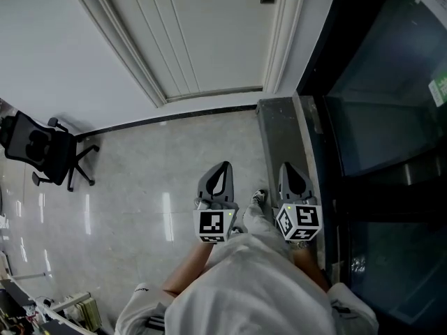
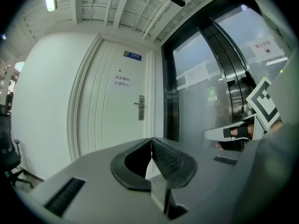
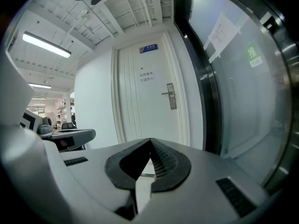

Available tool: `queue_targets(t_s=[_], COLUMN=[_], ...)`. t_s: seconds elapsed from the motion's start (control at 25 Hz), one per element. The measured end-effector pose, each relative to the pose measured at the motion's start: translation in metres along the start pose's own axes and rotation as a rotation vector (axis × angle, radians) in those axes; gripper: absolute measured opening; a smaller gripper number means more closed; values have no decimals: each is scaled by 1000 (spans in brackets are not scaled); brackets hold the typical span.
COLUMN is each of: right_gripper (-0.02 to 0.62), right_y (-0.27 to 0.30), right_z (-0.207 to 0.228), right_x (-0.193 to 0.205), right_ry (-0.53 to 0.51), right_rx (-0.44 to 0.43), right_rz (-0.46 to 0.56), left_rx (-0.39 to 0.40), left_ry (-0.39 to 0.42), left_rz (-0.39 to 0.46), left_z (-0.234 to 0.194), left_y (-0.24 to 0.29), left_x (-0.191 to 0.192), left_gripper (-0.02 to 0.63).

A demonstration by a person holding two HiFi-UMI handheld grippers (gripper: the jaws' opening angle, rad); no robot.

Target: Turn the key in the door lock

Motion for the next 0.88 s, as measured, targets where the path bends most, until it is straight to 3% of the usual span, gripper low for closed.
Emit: queue_targets(t_s=[0.4,0.6,0.88], right_gripper=[2,3,3], right_y=[71,98,129], right_z=[80,134,168], right_x=[-19,-23,-39], right_ry=[3,19,-14], right_rx=[4,53,-13], right_rz=[-22,-35,8], left_rx=[-25,-16,-43], left_ry=[12,45,62], left_rz=[-30,-29,-30], left_z=[18,39,52], left_y=[99,152,192], left_x=[-7,-19,-19], left_gripper=[11,11,11])
Point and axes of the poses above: the fingertips, and each gripper's own axes: y forward along the fingers, z to its right, x out of its underside, the point moved 2 cm from there along -y, backward along the fingers, and after that the axes turned 10 degrees about -x, right-handed, at the moved point
